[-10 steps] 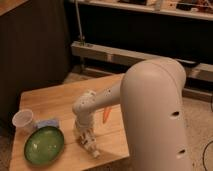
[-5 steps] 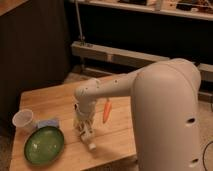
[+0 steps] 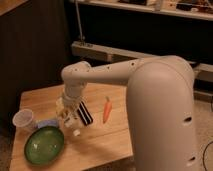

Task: Place the bottle in the ceramic bowl

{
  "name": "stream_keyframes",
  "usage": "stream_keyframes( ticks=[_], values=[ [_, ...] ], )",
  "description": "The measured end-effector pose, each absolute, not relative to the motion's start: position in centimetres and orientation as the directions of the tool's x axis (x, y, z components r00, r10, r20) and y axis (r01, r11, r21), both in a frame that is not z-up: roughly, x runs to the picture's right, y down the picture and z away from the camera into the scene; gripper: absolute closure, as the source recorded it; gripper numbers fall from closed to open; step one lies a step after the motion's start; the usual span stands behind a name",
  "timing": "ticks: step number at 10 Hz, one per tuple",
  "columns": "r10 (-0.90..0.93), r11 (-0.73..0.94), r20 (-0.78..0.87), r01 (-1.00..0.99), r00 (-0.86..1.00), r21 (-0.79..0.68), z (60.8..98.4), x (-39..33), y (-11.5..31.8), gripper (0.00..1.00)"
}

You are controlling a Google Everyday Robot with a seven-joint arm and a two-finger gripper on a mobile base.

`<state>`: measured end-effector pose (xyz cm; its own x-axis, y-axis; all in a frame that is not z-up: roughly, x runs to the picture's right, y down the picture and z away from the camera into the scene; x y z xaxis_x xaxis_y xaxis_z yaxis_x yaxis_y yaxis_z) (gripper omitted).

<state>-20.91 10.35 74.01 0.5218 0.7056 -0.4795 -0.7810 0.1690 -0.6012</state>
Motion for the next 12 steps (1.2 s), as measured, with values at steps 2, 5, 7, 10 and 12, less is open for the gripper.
stream_keyframes(
  ticks=[2,5,7,10,12],
  values=[
    [0.689,0.188,-0.418,-0.703,0.592,-0.686,72.6,-24.5,10.5,1.0],
    [0.654,0.176,-0.319,-0.548,0.686,-0.818,70.8,-28.1,11.8,1.0],
    [0.62,0.202,-0.272,-0.485,0.736,-0.851,69.3,-29.5,12.6,1.0],
    [0.578,0.237,-0.241,-0.442,0.78,-0.865,67.5,-30.6,13.6,1.0],
    [0.525,0.307,-0.282,-0.488,0.803,-0.817,66.5,-31.5,15.2,1.0]
  ],
)
